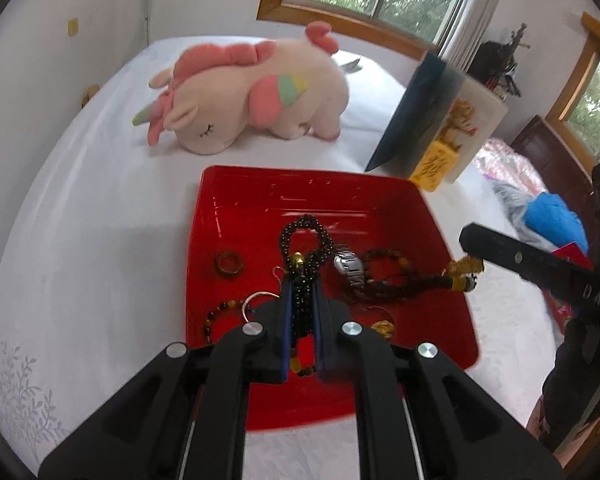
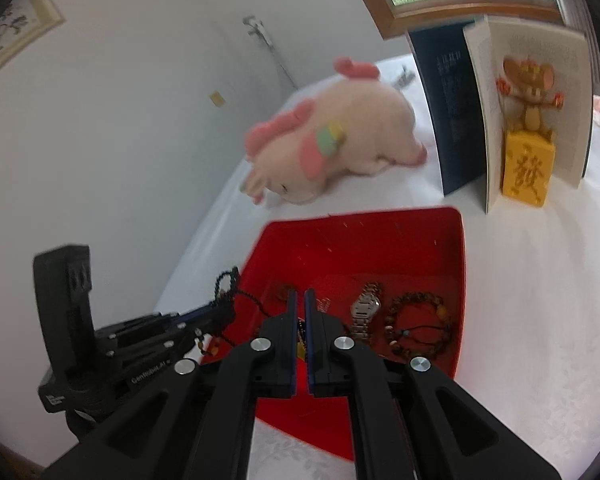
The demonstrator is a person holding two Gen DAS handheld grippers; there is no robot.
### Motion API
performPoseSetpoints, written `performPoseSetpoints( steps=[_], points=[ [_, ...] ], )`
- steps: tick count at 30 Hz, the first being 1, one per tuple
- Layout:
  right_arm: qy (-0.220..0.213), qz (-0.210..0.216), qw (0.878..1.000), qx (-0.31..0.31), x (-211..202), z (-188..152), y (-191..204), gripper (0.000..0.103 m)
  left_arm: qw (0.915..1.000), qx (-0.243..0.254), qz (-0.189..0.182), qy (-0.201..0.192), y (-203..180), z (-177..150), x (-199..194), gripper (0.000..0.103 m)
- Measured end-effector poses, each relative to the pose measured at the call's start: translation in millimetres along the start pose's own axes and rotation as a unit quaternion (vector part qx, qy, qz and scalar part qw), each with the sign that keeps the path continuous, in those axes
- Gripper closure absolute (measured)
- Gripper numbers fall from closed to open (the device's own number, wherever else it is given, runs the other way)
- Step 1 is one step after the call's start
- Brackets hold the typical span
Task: Organize jewelry
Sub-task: 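Carry the necklace and cord into the red tin and release both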
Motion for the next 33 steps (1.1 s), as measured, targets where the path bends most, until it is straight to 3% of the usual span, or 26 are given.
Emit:
performPoseSetpoints(
  steps=[7,12,18,22,29,33],
  points=[
    [0.036,-0.018,0.999,-0.001,33,-10,-11,0.1,0.9997,-0.002,0.012,0.023,12,5,29,0.096],
    [0.041,-0.05,0.998,-0.005,39,-14,-17,0.092,0.9989,-0.013,0.017,0.041,20,1,39,0.093],
    [0.033,-0.055,0.998,-0.011,29,-17,-14,0.091,0.999,-0.015,0.017,0.038,21,-2,32,0.08],
    [0.03,-0.056,0.998,-0.016,23,-20,-9,0.091,0.9996,-0.008,0.023,0.017,17,-2,15,0.057],
    [0.023,-0.075,0.997,-0.02,12,-27,-3,0.09,0.9992,-0.004,0.038,-0.009,16,-8,-16,0.042],
    [0.017,-0.095,0.995,-0.026,0,-39,-1,0.073,0.9988,-0.002,0.045,-0.017,17,-18,-32,0.029]
  ],
)
Point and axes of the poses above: each gripper's, at about its wrist camera, not at the fingertips, and x roughly the way its jaws point, y to its left, z to its top, the point moved 6 cm from there along x, roughly the way its jaws point, and after that the axes turned 6 degrees about -z, right-handed, at the moved point
